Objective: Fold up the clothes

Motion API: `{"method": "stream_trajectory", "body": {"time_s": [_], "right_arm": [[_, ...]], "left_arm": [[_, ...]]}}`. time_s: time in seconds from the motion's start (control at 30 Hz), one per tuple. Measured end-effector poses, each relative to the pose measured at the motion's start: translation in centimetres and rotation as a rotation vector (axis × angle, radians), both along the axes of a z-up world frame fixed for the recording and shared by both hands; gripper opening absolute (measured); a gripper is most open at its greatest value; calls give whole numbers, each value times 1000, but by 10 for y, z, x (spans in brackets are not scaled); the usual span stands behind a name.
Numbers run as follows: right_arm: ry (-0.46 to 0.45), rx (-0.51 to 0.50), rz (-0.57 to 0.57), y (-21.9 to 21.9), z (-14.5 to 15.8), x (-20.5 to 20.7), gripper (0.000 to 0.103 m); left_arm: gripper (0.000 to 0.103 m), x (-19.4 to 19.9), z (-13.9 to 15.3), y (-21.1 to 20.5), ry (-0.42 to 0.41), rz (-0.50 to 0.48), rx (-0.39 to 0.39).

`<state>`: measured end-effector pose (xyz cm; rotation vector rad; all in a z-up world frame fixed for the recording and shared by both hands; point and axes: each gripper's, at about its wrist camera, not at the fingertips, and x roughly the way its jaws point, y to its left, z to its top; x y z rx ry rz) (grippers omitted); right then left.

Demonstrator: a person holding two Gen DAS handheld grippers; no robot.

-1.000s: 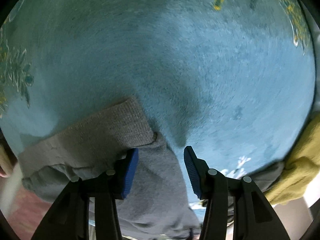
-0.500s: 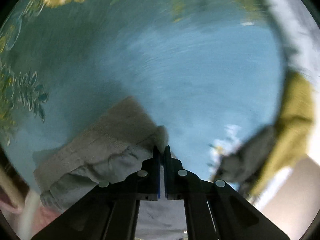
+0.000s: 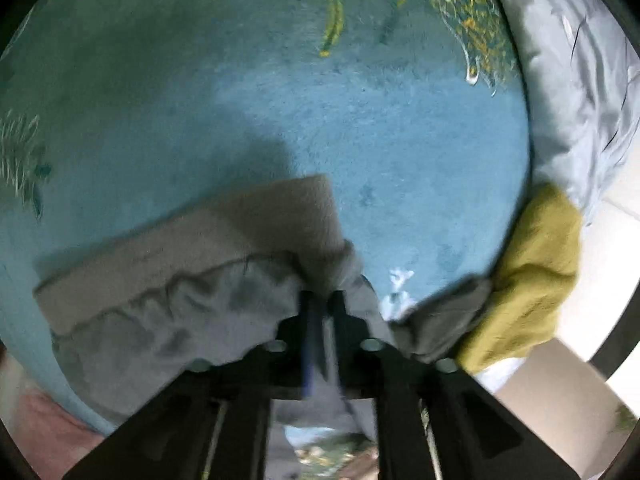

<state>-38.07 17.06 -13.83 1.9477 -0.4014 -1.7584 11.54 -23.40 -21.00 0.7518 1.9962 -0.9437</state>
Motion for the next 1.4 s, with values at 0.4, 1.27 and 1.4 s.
{"method": "stream_trajectory", "body": {"time_s": [0.4, 1.27, 1.4], "right_arm": [[-81, 85, 0, 58, -29, 37, 5], [19, -159, -16, 41, 34, 9, 6], [22, -150, 8, 47, 37, 14, 6]], "left_arm": [[43, -72, -11, -26, 3, -21, 69], [6, -96, 52, -32, 84, -179, -48], [6, -49, 63, -5, 101, -157, -40]]}}
